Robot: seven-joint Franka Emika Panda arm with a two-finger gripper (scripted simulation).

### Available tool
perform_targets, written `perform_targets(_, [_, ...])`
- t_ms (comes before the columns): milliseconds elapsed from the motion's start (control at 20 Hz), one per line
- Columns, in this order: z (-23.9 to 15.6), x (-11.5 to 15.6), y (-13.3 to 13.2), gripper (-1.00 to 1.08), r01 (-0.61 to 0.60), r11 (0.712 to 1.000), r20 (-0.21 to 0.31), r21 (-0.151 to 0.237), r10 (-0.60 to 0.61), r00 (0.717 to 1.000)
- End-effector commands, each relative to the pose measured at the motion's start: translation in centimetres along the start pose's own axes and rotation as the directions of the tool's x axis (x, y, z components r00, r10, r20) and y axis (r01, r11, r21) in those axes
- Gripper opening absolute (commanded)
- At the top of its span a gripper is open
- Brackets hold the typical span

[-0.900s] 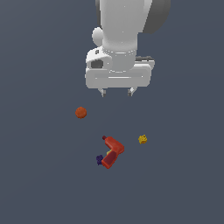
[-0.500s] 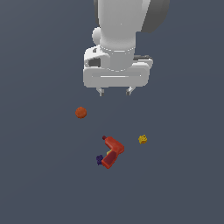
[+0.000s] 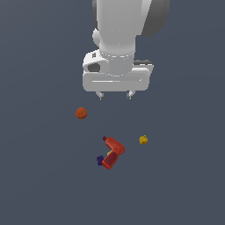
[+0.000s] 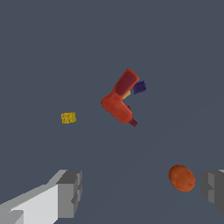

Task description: Pick up a designated object from a clutter of objects.

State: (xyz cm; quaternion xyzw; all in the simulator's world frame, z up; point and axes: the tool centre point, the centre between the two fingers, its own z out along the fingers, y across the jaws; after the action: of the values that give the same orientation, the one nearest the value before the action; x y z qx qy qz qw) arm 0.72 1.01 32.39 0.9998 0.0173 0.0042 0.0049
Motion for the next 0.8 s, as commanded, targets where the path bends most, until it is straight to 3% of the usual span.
perform_targets(0, [0.6,0.7,0.1,1.08,-0.021,1.000,0.001,0.006,0.021,1.000])
perform_targets(400, [4.0,4.4,0.6,1.08,-0.136,0.990,0.009,0.038,0.136,0.991])
perform_targets(750, [9.1,8.5,1.4,1.08,-0.279,0.958,0.024,0.068,0.278,0.960])
